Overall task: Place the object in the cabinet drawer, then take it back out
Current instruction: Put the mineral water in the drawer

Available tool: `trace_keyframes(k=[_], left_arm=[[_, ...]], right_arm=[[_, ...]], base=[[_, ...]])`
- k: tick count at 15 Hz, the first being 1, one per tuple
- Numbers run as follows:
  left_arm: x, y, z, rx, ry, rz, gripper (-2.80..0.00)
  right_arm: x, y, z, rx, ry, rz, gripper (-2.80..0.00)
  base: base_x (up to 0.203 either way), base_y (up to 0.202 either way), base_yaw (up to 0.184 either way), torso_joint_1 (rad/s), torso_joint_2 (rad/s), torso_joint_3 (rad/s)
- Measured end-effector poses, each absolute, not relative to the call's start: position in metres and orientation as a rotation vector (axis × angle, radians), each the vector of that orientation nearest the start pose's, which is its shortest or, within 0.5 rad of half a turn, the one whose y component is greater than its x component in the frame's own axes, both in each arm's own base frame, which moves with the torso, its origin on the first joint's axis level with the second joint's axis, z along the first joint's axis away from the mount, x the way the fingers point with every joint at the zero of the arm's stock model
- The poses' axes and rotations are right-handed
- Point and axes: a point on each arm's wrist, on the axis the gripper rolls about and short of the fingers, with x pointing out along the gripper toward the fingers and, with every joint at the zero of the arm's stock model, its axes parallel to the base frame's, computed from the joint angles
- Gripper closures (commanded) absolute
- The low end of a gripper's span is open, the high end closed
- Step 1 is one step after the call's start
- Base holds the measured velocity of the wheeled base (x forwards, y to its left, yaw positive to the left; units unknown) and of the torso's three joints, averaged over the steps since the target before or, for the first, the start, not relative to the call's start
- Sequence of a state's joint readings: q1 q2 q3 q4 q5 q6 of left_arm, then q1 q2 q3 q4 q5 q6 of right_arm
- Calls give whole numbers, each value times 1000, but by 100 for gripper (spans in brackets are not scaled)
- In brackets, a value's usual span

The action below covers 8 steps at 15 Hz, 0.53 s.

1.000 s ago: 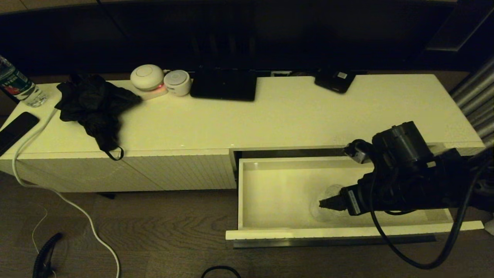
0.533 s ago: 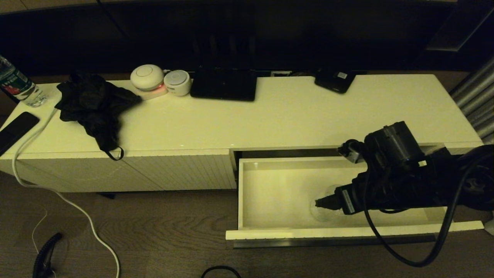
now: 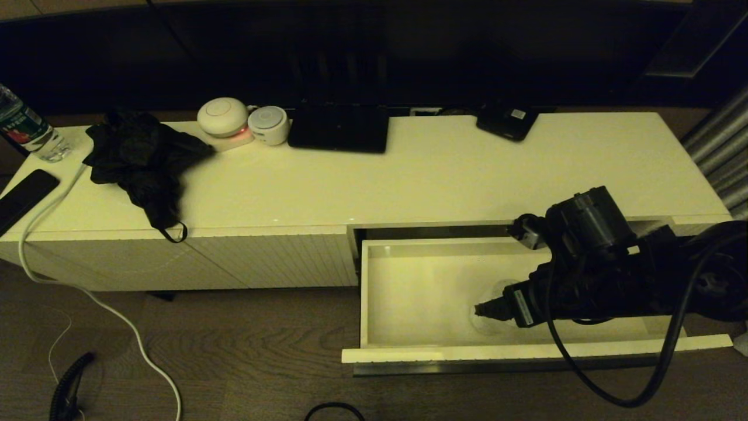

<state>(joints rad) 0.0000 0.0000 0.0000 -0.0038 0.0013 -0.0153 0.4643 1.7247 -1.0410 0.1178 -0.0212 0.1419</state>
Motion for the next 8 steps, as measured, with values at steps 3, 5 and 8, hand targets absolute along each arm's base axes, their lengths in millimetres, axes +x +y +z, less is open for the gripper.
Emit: trace_keyframes(k=[3,5,8], left_arm=[[-23,0,76,-15,-4,1,0],[-23,0,76,-15,-4,1,0],[-23,0,76,-15,-4,1,0]], right_arm=[[266,131,169,-85,809,315,0],[265,131,170,-87,809,310,0],[263,130,172,-85,805,311,0]], base=[[0,0,0,0,0,0],[0,0,0,0,0,0],[0,0,0,0,0,0]])
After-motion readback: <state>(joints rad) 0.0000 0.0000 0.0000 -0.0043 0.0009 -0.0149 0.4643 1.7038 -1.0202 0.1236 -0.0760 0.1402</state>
